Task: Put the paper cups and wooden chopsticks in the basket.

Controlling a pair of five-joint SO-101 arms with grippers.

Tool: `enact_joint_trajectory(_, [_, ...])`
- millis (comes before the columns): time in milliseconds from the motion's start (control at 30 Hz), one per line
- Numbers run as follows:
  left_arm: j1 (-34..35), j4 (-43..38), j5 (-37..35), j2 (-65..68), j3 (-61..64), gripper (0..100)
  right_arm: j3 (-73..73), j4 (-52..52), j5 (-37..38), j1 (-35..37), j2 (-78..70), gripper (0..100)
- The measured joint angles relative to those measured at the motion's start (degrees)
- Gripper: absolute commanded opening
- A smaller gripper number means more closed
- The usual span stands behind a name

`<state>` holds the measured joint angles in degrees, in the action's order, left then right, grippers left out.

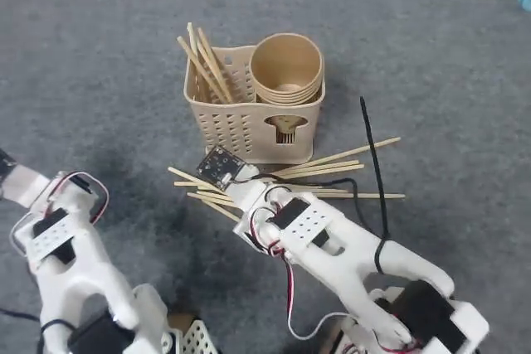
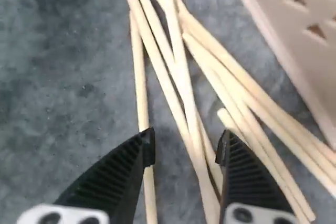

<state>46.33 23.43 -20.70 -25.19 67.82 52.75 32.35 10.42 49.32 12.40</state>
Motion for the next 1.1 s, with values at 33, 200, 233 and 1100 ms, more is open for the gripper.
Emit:
enact_joint_trajectory(33, [0.0,0.0,0.0,0.0,0.0,11,-0.6,0.0,0.3,-0.1,-0.3,17.3])
enact_joint_trajectory(200, [0.0,0.0,0.0,0.0,0.0,11,-1.1,0.0,0.8,-2.5,-0.3,15.9])
enact_joint_trajectory(233, [0.0,0.0,0.0,0.0,0.0,11,-1.1,-0.1,0.8,-2.9,-0.3,15.8])
enact_joint_trajectory(1100, [0.0,0.0,0.0,0.0,0.0,11,0.8,-7.1,1.1,-2.7,-0.4,0.5])
